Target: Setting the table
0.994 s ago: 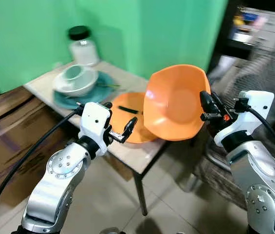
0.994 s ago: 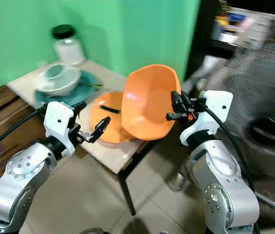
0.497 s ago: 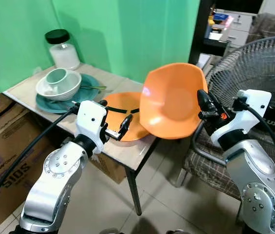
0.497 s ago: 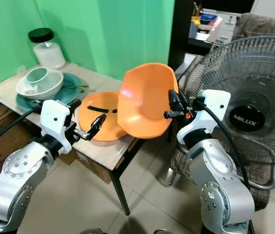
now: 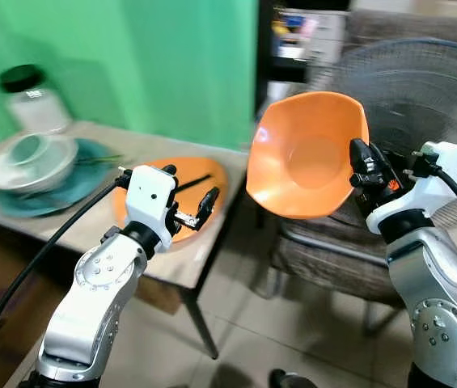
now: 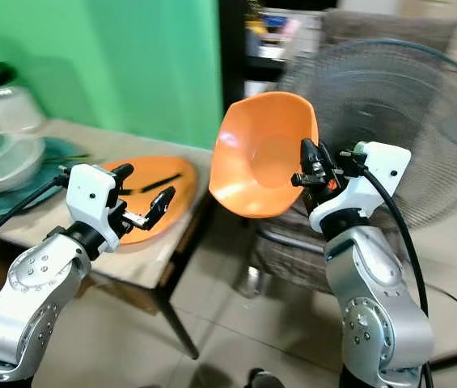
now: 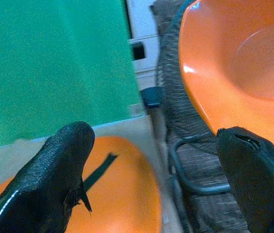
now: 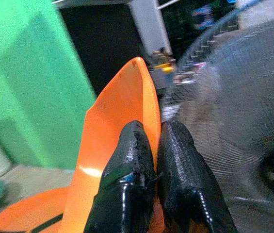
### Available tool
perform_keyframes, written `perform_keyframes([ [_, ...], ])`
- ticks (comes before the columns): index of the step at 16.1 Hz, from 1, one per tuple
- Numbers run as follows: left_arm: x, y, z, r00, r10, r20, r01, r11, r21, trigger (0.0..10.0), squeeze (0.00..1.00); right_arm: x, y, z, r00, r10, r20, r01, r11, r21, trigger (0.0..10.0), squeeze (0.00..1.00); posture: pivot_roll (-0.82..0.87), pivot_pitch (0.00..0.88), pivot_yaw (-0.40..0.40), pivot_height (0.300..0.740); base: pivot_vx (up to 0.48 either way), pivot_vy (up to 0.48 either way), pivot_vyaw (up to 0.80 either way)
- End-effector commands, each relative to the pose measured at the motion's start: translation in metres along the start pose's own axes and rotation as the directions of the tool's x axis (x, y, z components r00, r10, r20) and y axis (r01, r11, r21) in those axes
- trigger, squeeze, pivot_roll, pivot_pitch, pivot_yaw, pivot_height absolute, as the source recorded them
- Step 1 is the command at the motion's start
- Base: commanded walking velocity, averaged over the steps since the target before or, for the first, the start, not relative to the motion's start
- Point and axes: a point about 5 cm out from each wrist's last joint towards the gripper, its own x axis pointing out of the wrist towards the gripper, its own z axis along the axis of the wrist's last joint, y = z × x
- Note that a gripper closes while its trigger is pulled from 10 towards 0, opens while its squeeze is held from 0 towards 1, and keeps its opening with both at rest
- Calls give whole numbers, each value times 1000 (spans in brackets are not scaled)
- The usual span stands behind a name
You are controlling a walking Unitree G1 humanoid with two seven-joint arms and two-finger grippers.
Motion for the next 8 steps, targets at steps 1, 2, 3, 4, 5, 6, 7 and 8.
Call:
perform_keyframes([
  [1,1,4,2,1000,22,9,-22,1000,17,10000,0,-1,6,7,999,33,43,-34,999,14,4039,0,109,0,84,740,0,0,-800],
  [2,1,4,2,1000,23,10,-24,1000,17,10000,0,-1,6,8,999,30,42,-31,999,11,2275,0,108,0,83,740,0,0,-800],
  [3,1,4,2,1000,27,11,-28,999,17,10000,0,-1,5,8,999,26,44,-27,1000,7,7373,0,106,0,83,740,0,0,-800],
  [4,2,4,2,999,30,12,-30,999,18,10000,0,-1,5,8,999,21,45,-21,1000,6,10000,0,106,0,82,740,0,0,-800],
  [5,2,4,2,999,30,12,-30,999,18,10000,0,-1,5,8,999,20,46,-21,1000,7,10000,0,106,0,82,740,0,0,-800],
  [6,2,4,2,999,32,14,-32,999,19,10000,0,-2,4,9,999,19,49,-19,1000,7,10000,0,107,0,80,740,0,0,-800],
  [7,2,5,2,999,34,16,-34,999,20,10000,0,-2,4,9,999,16,50,-17,1000,7,10000,0,107,0,81,740,0,0,-800],
  [8,2,5,2,999,37,17,-37,999,21,10000,0,-2,4,9,999,15,51,-15,1000,7,10000,0,107,0,81,740,0,0,-800],
])
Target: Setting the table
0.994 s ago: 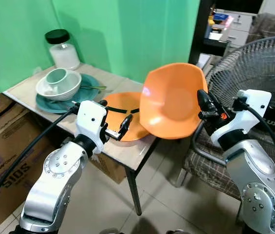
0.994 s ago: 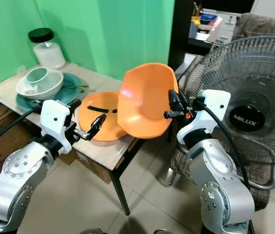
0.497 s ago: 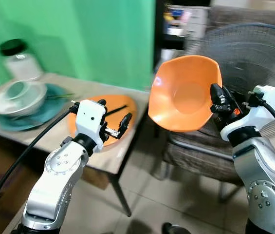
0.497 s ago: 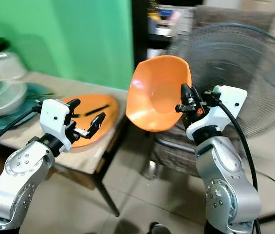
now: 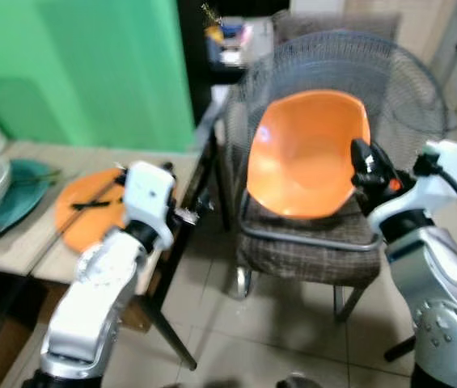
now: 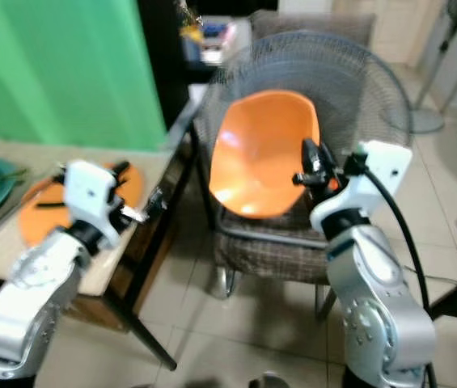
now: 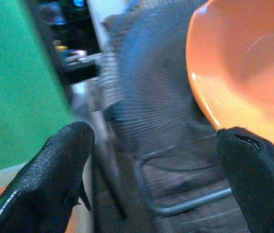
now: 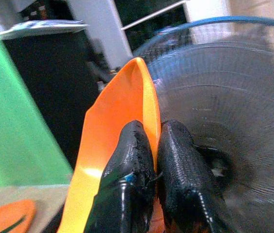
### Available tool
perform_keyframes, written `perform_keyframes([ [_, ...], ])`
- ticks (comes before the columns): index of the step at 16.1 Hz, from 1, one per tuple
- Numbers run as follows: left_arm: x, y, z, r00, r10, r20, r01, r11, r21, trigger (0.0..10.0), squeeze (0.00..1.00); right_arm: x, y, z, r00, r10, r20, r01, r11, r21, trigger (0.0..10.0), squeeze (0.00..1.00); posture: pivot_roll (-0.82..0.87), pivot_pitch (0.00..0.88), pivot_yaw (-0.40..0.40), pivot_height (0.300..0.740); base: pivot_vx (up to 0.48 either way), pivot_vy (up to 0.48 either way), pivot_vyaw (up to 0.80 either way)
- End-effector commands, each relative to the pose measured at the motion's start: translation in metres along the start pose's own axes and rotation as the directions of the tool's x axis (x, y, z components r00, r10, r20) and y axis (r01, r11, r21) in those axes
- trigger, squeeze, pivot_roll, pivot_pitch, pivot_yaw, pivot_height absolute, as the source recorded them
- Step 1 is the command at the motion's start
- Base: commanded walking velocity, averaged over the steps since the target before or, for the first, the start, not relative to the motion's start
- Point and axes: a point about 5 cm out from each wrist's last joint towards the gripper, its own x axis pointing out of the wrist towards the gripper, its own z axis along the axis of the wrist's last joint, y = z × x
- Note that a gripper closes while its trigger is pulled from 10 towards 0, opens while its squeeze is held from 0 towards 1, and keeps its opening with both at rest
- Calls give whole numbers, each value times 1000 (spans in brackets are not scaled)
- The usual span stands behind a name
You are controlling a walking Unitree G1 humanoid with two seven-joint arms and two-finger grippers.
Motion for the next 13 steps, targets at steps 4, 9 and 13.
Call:
perform_keyframes([
  [4,1,12,3,998,69,14,-69,997,21,10000,0,0,7,12,998,20,57,-19,999,-29,10000,0,100,0,82,740,0,0,-800],
  [9,4,20,5,983,177,53,-177,984,-1,10000,0,3,3,16,997,-14,77,20,997,-76,10000,0,101,0,72,740,0,0,-800],
  [13,5,30,10,922,367,127,-354,928,-112,10000,0,4,4,16,997,-24,77,28,998,-64,10000,0,102,0,61,740,0,0,-800],
])
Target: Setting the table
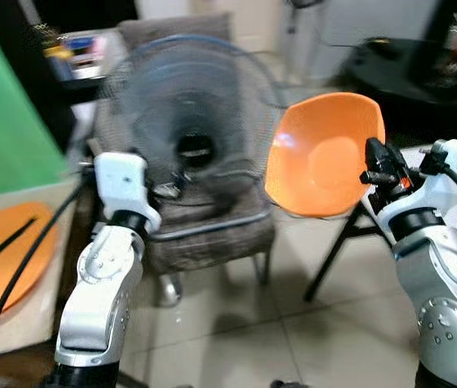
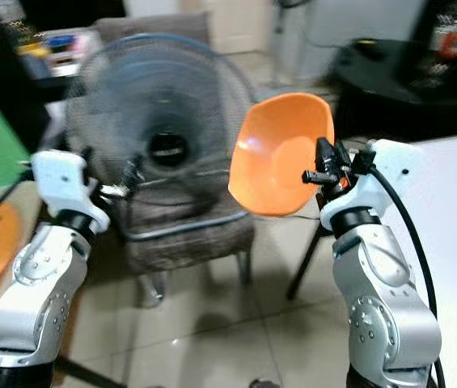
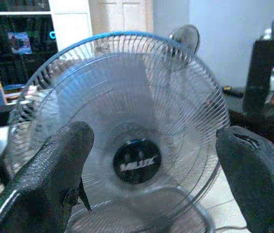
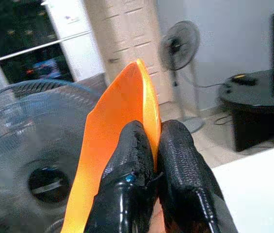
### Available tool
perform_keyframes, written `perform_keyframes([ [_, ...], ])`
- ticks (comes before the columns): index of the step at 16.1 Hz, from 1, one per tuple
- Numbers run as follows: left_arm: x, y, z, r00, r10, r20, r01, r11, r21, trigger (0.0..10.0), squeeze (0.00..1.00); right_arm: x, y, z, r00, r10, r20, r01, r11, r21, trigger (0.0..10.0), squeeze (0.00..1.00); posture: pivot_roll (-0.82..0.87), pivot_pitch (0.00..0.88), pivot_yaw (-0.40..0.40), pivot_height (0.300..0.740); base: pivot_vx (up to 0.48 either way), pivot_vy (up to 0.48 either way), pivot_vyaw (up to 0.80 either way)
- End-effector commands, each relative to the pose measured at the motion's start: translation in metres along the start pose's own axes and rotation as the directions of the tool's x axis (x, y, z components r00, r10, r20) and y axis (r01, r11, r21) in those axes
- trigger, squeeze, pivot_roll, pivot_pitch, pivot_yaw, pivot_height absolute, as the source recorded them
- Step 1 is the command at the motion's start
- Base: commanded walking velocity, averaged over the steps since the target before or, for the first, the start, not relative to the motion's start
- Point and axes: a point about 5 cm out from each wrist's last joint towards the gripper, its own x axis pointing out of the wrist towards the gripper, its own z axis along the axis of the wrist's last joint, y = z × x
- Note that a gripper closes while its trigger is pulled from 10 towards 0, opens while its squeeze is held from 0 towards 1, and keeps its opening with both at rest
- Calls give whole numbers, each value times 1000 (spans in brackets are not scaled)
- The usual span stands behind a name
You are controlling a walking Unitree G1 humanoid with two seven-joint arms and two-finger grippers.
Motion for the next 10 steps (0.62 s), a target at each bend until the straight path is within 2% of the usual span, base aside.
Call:
perform_keyframes([
  [1,2,1,3,999,24,29,-24,1000,-3,10000,0,1,7,8,998,33,47,-33,999,13,10000,0,105,0,59,740,0,0,-800],
  [3,2,1,5,996,53,66,-53,999,-3,10000,0,2,6,7,999,26,43,-27,1000,13,10000,0,106,0,57,740,0,0,-800],
  [4,3,5,7,989,107,98,-111,993,36,10000,0,2,6,7,999,22,43,-22,1000,14,10000,0,107,0,57,740,0,0,-800],
  [5,4,7,3,994,104,39,-106,993,51,10000,0,3,7,7,999,20,48,-21,1000,17,10000,0,106,0,61,740,0,0,-800],
  [6,4,6,1,998,69,5,-69,996,49,10000,0,3,7,7,999,18,51,-19,1000,16,10000,0,106,0,61,740,0,0,-800],
  [7,4,1,0,996,-82,-34,84,993,77,10000,0,3,7,7,998,9,58,-10,1000,17,10000,0,106,0,63,740,0,0,-800],
  [10,5,2,0,991,-131,-40,135,983,127,10000,0,1,8,6,999,4,48,-5,1000,23,10000,0,101,0,72,740,0,0,-800],
])
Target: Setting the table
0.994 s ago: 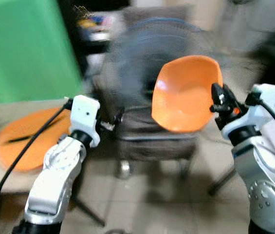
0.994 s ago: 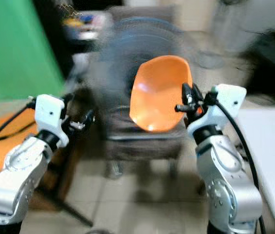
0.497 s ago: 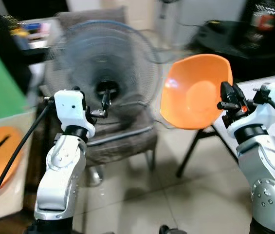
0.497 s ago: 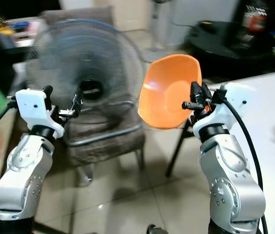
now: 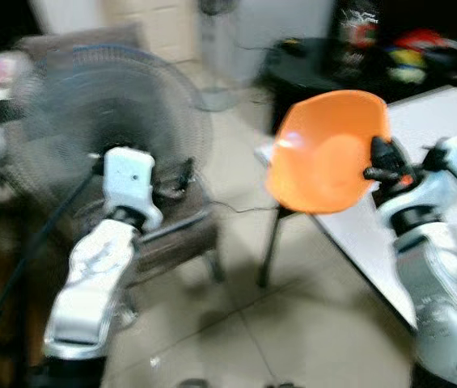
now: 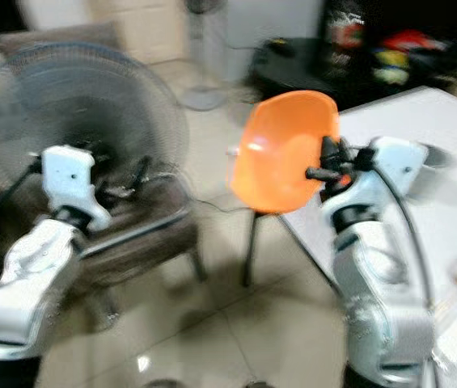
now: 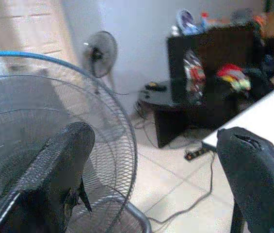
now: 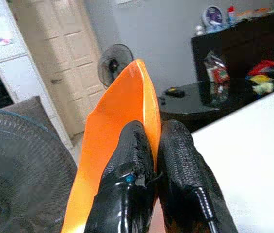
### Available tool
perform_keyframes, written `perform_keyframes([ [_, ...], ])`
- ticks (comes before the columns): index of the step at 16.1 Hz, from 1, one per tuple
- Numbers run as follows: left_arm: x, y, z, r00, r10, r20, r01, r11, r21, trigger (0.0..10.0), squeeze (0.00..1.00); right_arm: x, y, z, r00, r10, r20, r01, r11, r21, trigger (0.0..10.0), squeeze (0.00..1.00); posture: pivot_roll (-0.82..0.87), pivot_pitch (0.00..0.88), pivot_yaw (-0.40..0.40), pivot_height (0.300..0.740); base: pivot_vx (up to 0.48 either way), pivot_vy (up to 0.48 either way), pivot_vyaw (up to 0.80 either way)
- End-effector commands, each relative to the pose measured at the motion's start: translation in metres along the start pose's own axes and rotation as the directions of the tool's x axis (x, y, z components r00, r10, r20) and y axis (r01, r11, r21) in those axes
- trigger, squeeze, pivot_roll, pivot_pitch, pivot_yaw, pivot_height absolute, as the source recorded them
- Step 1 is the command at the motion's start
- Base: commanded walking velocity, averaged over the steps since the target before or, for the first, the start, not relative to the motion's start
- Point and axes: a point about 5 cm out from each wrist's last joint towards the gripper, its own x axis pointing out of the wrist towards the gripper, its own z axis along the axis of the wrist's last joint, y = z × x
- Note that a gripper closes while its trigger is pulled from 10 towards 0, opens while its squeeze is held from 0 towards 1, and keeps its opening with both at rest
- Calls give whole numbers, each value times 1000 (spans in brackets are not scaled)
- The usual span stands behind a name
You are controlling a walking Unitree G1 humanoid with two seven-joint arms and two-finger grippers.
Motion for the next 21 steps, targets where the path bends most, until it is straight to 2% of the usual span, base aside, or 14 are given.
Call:
perform_keyframes([
  [1,2,-2,2,1000,-13,13,13,1000,8,10000,0,-1,3,9,999,12,50,-12,1000,-1,10000,0,100,0,73,740,0,0,-800],
  [7,4,-4,2,997,-74,-4,74,997,2,10000,0,-3,-8,12,992,-92,82,88,995,53,10000,0,91,0,83,740,0,129,-800],
  [15,5,-5,-3,997,-75,-26,75,997,-24,10000,0,-5,-11,13,990,-118,79,113,991,65,10000,0,78,0,82,740,0,352,-800],
  [17,3,-5,-4,998,-54,-35,52,998,-45,10000,0,-5,-12,11,991,-116,63,112,992,59,10000,0,80,0,71,740,0,0,0],
  [21,-2,-1,-7,999,-5,-40,4,1000,-30,10000,0,0,-9,8,997,-70,31,69,997,36,10000,0,101,0,25,740,0,0,0],
])
